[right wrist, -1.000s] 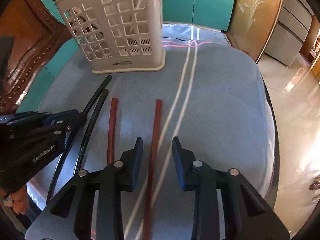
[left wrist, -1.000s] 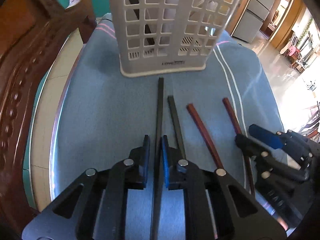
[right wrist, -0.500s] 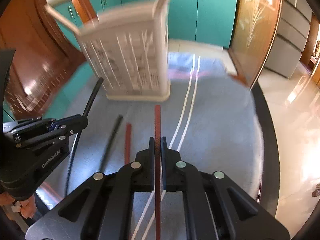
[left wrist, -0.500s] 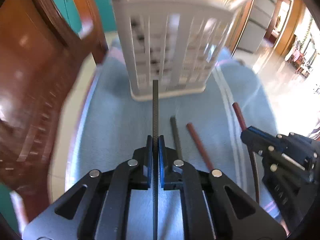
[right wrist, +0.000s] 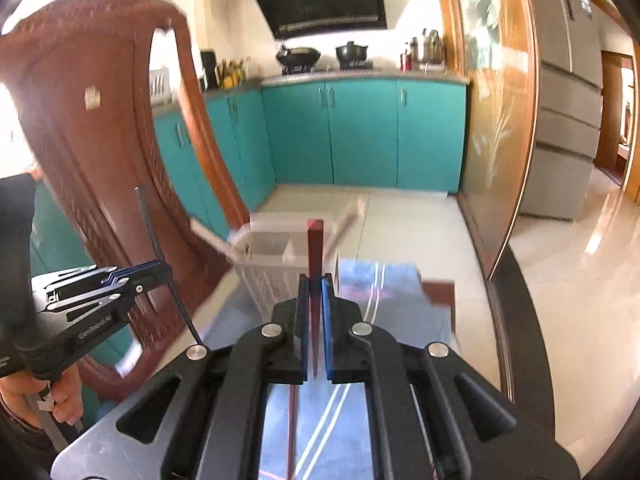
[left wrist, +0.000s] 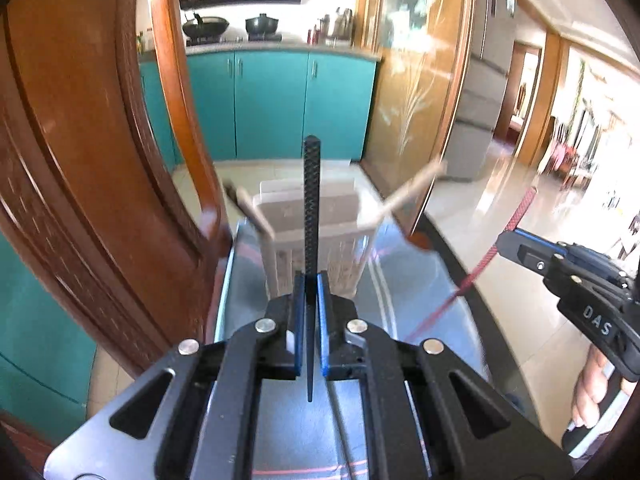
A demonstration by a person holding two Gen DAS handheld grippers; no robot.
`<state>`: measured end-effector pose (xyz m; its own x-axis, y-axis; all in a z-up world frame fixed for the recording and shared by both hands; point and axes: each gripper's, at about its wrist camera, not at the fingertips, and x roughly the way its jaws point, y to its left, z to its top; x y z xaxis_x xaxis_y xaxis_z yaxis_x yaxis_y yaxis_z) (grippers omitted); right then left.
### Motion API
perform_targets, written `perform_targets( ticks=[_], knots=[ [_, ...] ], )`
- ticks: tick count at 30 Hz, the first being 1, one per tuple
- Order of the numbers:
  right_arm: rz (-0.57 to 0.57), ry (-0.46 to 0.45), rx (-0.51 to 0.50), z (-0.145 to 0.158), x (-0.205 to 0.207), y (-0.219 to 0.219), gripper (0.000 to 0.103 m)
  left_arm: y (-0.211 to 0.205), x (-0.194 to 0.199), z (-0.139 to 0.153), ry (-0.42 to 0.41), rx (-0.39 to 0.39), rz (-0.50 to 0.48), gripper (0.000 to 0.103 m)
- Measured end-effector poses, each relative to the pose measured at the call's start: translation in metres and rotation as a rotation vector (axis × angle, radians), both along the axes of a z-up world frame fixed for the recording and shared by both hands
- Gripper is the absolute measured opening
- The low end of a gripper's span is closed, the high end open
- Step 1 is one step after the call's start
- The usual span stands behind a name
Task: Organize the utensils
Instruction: 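Carry both chopsticks over the white caddy and open both tools to drop them in, then grasp the last black chopstick with the left tool while the right tool grasps the last red one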
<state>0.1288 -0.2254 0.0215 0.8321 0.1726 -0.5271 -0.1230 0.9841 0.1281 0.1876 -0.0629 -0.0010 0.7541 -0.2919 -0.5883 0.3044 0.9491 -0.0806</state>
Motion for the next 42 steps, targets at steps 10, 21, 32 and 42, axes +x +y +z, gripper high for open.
perform_targets(
  ticks=[10, 21, 32, 42],
  knots=[
    [-0.012, -0.194, 0.076, 0.090, 0.044, 0.003, 0.007, 0.015, 0.054, 0.107, -0.144, -0.155, 0.065, 0.007],
    [-0.082, -0.181, 0.050, 0.028, 0.087, 0.017, 0.007, -0.003, 0.111, 0.043, -0.145, -0.069, 0.188, 0.007],
    [-0.079, -0.167, 0.041, 0.003, 0.056, 0.009, 0.019, 0.005, 0.088, 0.021, -0.132, -0.061, 0.153, 0.007],
    [0.081, 0.093, -0.073, -0.084, 0.005, 0.030, 0.023, 0.012, 0.025, -0.018, -0.071, -0.008, 0.081, 0.011]
  ],
)
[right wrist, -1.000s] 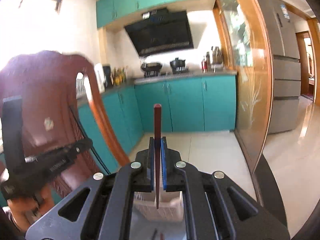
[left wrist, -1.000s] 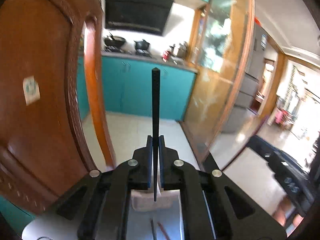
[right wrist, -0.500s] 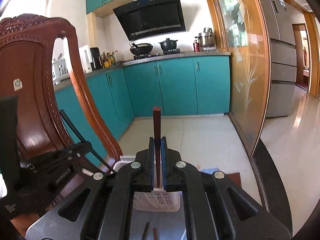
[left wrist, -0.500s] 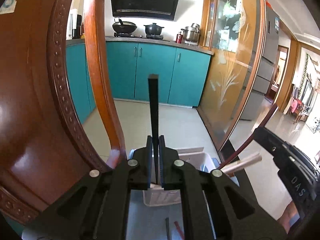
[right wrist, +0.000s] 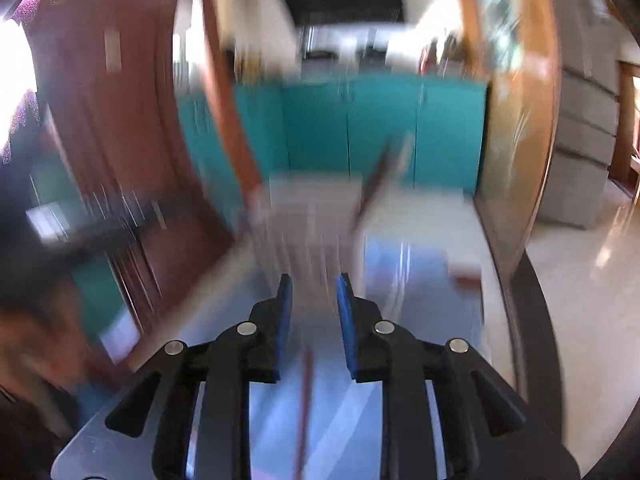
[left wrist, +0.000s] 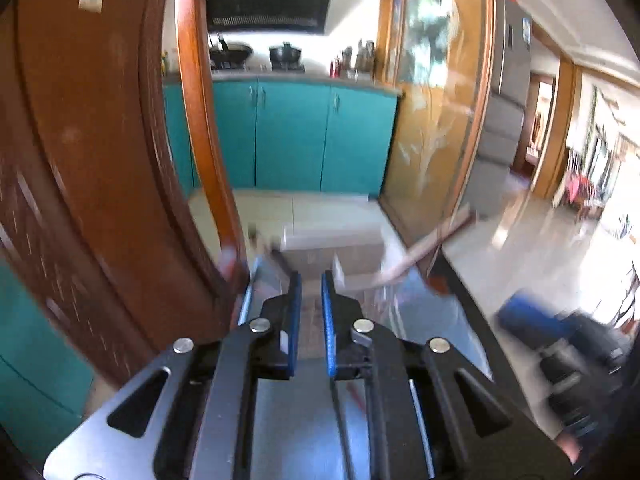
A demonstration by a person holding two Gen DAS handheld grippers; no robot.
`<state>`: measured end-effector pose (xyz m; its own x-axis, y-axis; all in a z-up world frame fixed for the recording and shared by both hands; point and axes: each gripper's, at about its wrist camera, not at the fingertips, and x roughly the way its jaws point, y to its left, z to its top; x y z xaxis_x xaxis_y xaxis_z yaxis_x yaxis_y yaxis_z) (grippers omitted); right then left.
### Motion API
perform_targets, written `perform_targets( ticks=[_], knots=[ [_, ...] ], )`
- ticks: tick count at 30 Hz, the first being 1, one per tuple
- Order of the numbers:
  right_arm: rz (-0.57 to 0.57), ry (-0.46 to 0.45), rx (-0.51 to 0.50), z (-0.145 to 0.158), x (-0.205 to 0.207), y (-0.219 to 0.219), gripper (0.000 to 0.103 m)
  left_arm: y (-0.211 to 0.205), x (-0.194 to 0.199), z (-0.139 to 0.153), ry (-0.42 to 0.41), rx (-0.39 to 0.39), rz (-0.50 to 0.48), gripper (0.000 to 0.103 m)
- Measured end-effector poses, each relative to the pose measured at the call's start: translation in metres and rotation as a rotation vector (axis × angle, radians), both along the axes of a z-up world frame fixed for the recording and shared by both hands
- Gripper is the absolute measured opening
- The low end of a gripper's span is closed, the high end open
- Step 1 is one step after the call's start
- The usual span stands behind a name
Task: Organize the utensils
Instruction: 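Grasp the last black chopstick with the left tool while the right tool grasps the last red one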
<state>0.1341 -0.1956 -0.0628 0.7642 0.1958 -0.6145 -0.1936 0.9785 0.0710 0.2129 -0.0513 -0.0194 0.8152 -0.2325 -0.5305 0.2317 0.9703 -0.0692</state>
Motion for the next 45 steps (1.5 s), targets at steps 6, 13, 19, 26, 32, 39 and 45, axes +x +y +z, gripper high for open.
perform_targets(
  ticks=[6, 13, 19, 26, 32, 39, 45],
  knots=[
    [0.045, 0.366, -0.051, -0.100, 0.036, 0.026, 0.023, 0.000, -0.003, -0.057, 0.164, 0.009, -0.003, 0.011],
    [-0.035, 0.461, -0.049, -0.131, 0.048, 0.026, 0.020, -0.001, -0.006, -0.080, 0.207, 0.029, 0.002, 0.017],
    [-0.175, 0.454, 0.041, -0.133, 0.036, -0.008, 0.007, -0.012, -0.005, -0.109, 0.277, 0.063, -0.025, 0.021],
    [-0.163, 0.459, 0.026, -0.133, 0.023, -0.023, 0.007, -0.019, 0.001, -0.147, 0.383, 0.067, -0.038, 0.024],
    [-0.181, 0.458, 0.040, -0.134, 0.025, -0.030, 0.017, -0.031, 0.009, -0.172, 0.444, 0.088, -0.062, 0.034],
    [-0.197, 0.450, 0.019, -0.134, 0.027, -0.028, 0.028, -0.046, 0.020, -0.201, 0.488, 0.140, -0.066, 0.041],
    [-0.199, 0.433, -0.018, -0.135, 0.031, -0.023, 0.030, -0.053, 0.020, -0.203, 0.465, 0.170, -0.068, 0.041]
  ],
)
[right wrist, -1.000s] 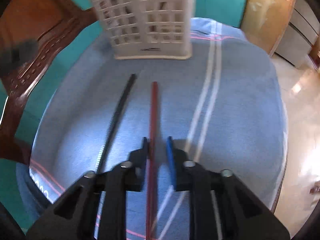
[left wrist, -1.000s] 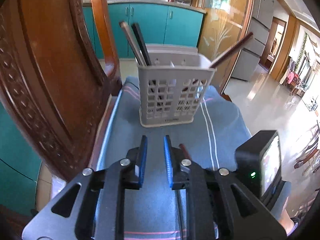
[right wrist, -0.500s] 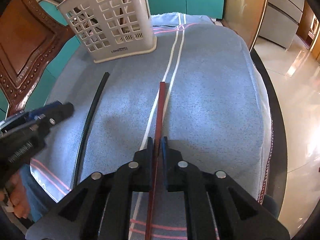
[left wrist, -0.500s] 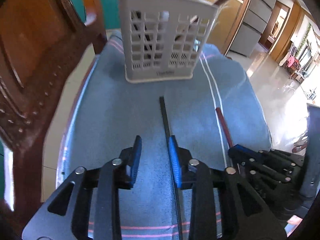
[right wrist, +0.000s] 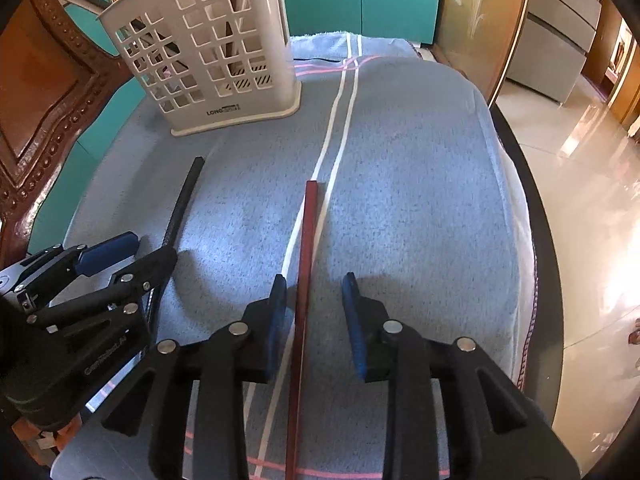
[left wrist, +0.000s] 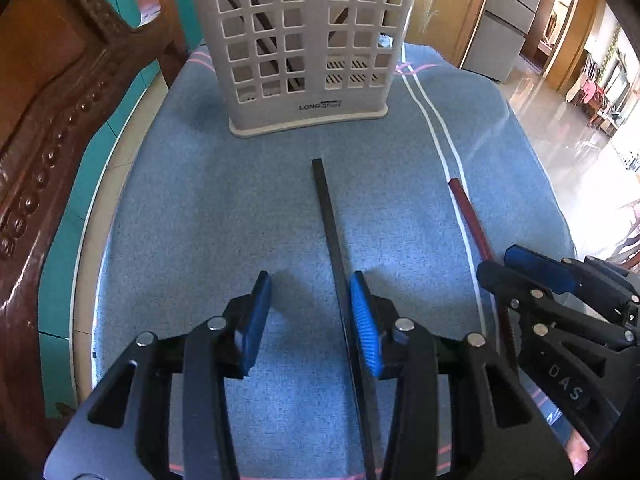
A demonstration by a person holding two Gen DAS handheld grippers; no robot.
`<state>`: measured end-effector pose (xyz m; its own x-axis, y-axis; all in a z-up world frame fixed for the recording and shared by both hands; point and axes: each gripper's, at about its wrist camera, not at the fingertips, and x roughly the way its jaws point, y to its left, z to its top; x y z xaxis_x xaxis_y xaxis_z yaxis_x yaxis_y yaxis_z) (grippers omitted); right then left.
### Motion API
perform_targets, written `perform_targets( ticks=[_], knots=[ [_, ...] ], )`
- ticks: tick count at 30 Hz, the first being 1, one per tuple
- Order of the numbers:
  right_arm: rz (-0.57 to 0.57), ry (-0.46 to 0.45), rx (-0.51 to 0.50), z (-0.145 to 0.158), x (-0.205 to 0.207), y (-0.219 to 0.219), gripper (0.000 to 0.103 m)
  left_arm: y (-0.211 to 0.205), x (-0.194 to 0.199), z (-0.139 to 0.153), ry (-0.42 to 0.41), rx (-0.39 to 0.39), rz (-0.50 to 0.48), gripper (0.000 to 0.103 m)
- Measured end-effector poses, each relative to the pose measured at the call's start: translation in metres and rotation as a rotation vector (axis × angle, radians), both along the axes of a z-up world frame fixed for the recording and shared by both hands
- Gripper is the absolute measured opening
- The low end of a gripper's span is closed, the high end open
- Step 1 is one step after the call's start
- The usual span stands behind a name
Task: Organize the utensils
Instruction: 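Grasp the last black chopstick with the left tool while the right tool grasps the last red one, then carry both chopsticks over the white caddy and open both tools to drop them in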
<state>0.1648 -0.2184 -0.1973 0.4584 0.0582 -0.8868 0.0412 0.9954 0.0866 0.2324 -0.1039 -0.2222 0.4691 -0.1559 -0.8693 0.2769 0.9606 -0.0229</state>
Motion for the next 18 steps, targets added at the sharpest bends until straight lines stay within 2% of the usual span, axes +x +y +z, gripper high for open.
perform_targets(
  ticks=[6, 16, 18],
  knots=[
    [0.020, -0.018, -0.076, -0.002, 0.009, 0.010, 0.032, -0.001, -0.004, -0.001, -0.010, 0.007, -0.006, 0.042],
    [0.048, -0.029, -0.109, -0.004, 0.016, 0.014, 0.034, 0.002, -0.006, 0.004, -0.013, 0.008, -0.014, 0.042],
    [0.054, -0.032, -0.108, -0.004, 0.016, 0.014, 0.031, 0.003, -0.007, 0.004, -0.012, 0.008, -0.014, 0.042]
  ],
)
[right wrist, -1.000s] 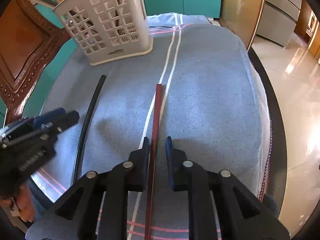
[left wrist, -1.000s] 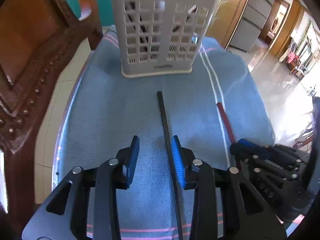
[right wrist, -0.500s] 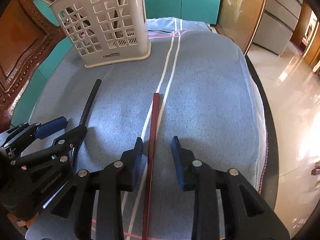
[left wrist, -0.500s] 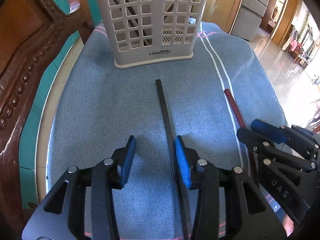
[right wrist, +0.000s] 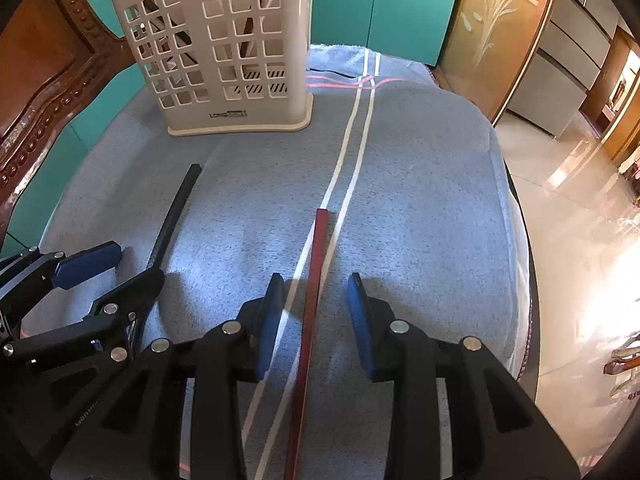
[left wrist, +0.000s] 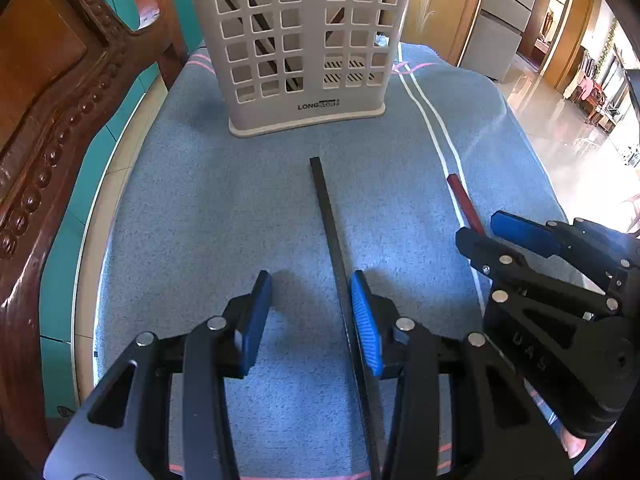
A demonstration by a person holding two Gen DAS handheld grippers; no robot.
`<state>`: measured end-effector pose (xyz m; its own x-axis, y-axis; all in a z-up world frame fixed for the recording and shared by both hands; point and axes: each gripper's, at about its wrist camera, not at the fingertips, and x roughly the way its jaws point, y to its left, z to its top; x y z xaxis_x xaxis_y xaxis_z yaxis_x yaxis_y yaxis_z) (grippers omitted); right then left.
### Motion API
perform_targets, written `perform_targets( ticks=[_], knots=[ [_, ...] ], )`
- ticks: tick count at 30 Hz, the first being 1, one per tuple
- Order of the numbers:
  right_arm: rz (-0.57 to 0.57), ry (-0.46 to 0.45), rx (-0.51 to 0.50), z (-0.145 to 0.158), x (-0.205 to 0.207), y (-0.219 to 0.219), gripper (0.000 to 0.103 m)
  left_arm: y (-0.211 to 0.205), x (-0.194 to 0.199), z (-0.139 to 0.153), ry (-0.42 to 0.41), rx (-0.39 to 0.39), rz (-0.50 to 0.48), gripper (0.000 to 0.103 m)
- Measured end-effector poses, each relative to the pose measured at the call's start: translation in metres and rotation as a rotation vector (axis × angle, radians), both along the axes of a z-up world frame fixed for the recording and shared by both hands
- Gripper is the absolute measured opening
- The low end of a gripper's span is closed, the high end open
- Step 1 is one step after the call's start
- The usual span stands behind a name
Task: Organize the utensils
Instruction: 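Carry both chopsticks over the white caddy and open both tools to drop them in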
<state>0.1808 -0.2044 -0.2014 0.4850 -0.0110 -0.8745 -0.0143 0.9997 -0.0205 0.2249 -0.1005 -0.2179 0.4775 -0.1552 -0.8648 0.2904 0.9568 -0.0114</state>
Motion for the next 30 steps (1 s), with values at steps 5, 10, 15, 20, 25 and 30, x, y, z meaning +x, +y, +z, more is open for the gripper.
perform_targets(
  ticks=[5, 10, 15, 20, 25, 30],
  knots=[
    [0.045, 0.013, 0.016, 0.002, -0.003, 0.009, 0.007, 0.001, 0.000, 0.002, 0.007, -0.006, 0.003, 0.022],
    [0.051, 0.005, 0.058, 0.006, -0.008, 0.009, 0.006, 0.012, 0.002, 0.004, 0.036, -0.051, 0.038, 0.007],
    [0.039, -0.088, 0.096, 0.041, -0.024, -0.001, 0.006, 0.026, -0.009, 0.032, -0.030, -0.086, 0.062, 0.007],
    [0.047, -0.216, 0.142, 0.098, -0.046, -0.014, 0.007, 0.030, -0.035, 0.083, -0.150, -0.124, 0.028, 0.007],
    [0.059, -0.334, 0.177, 0.154, -0.066, -0.026, 0.007, 0.037, -0.057, 0.139, -0.260, -0.183, -0.013, 0.007],
    [0.087, -0.437, 0.214, 0.207, -0.066, -0.033, 0.007, 0.043, -0.061, 0.205, -0.374, -0.237, -0.052, 0.007]
  ],
)
